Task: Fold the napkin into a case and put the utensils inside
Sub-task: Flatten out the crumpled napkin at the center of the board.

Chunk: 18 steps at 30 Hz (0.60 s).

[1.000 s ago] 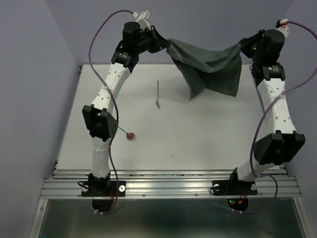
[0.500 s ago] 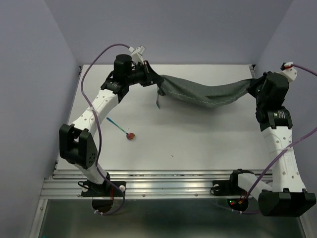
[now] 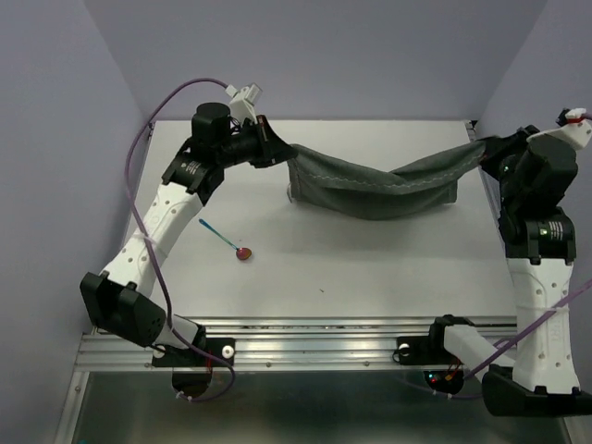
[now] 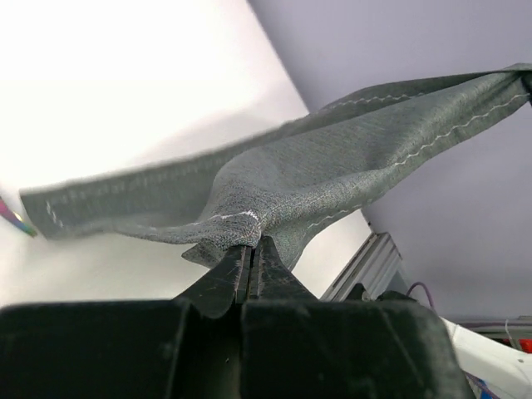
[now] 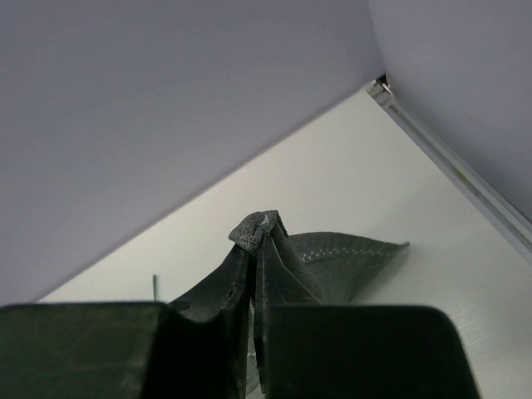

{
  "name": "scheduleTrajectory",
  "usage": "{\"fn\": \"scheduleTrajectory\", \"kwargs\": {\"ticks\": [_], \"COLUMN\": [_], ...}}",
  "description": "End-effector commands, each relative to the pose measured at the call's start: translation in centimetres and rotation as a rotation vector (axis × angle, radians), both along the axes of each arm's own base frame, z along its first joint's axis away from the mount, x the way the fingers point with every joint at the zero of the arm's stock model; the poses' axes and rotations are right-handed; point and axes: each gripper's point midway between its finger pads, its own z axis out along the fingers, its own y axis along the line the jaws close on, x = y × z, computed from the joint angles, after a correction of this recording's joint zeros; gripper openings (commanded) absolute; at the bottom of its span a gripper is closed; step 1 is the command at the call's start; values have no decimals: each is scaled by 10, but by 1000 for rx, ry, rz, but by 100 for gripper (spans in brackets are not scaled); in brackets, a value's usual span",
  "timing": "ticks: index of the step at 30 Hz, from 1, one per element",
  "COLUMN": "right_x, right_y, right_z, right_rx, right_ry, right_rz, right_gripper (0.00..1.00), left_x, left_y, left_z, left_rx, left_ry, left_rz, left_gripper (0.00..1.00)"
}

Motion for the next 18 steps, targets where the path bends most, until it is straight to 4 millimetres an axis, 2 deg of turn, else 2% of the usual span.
{"fn": "scheduleTrajectory", "kwargs": {"ticks": [1, 4, 5, 7, 8, 12, 15, 16, 18], "right_x": [-27, -45, -54, -67, -81, -118, -139, -153, -162], "right_y": [-5, -10, -12, -15, -17, -22, -28, -29, -35], "right_z": [63, 84, 99, 114, 130, 159, 169, 173, 174], "right_rx": [-27, -30, -34, -42, -44, -51, -53, -50, -48], "right_ry": [-162, -222, -261, -299, -345, -436, -475, -496, -498], "right_rz": [-33, -67, -77, -98, -112, -154, -195, -210, -246], "right_gripper": [1, 1, 1, 1, 1, 1, 1, 1, 1], "left_x": [-24, -40, -45, -58, -64, -94, -112, -116, -121], "left_y": [11, 17, 19, 26, 29, 41, 49, 50, 52], "left_z": [75, 97, 106, 123, 134, 170, 188, 192, 197], "left_rx": [-50, -71, -77, -81, -89, -113, -129, -134, -147], "left_ry": [-193, -241, -263, -308, -335, -438, -497, -508, -506], "left_rz": [-2, -5, -6, -3, -3, -11, -14, -15, -11], "left_gripper": [0, 0, 0, 0, 0, 0, 0, 0, 0]}}
